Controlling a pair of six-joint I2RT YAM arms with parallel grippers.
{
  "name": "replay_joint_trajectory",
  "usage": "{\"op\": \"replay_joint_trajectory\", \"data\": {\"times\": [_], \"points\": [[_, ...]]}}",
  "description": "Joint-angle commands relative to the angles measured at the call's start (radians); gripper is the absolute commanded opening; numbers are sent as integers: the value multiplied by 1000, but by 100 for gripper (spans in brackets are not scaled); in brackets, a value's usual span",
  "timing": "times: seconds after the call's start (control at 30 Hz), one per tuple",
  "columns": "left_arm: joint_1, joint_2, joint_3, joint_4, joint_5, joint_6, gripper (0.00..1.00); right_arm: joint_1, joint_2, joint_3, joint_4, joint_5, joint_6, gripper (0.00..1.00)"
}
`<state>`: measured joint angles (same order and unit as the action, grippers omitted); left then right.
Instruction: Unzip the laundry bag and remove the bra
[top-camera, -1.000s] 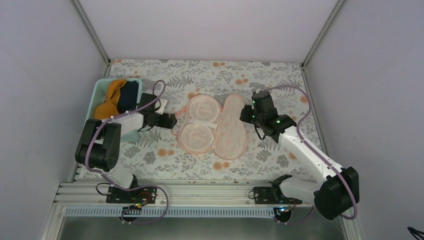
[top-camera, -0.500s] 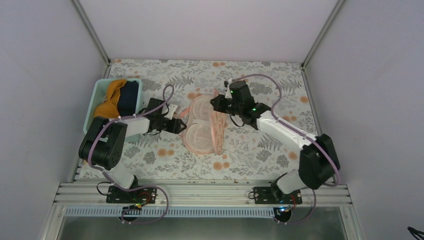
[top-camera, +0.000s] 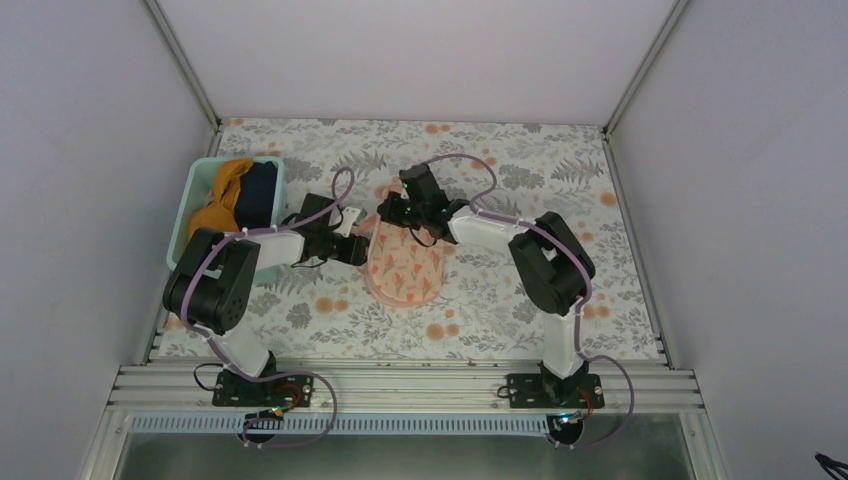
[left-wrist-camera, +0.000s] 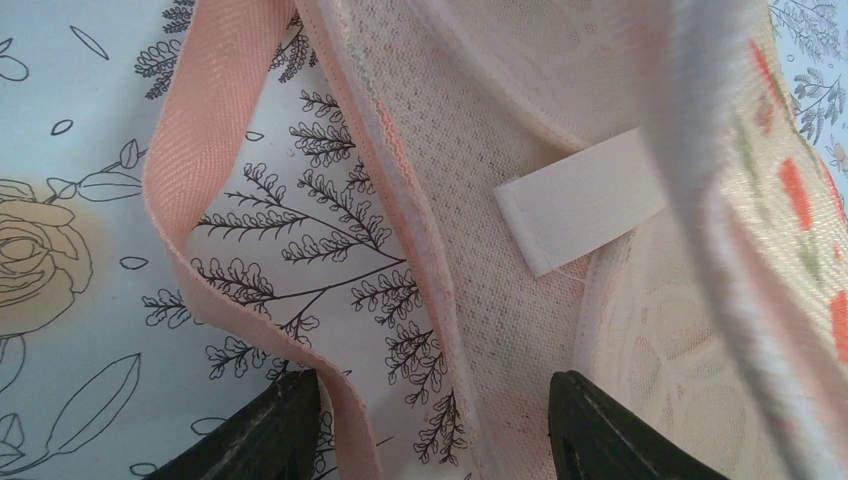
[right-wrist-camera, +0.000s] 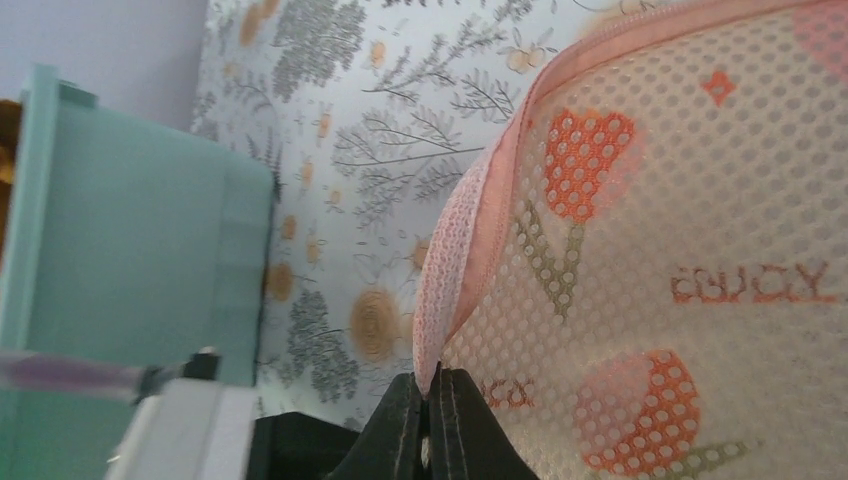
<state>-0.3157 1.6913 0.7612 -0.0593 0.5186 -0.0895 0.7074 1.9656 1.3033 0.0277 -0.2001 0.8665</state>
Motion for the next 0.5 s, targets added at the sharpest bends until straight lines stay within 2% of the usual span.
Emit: {"op": "replay_joint_trajectory", "data": {"times": [0.0,0.07,0.13,0.2,0.23,0.27,0.33,0.47], "points": [[-7,18,6,-49,-20,4,58,10,41,48,1,40,4,4],[-7,4,13,-56,-58,5,58,12,47,46,-2,40,0,8],[-7,-12,31,-75,-113,10,59,12,46,63,-22,37,-19,24],[-5,-34,50,-101,-185,19,65,12,41,102,-65,35,-61,54],[-6,-47,55,-113,-230,22,70,12,36,128,-98,36,-94,79],[-6,-65,56,-121,-279,16,75,12,25,154,-127,41,-130,97],[-4,-111,36,-115,-359,-2,83,12,-13,189,-185,82,-217,100],[-3,-228,-38,-63,-415,-15,99,-9,-165,171,-241,184,-421,100]]}}
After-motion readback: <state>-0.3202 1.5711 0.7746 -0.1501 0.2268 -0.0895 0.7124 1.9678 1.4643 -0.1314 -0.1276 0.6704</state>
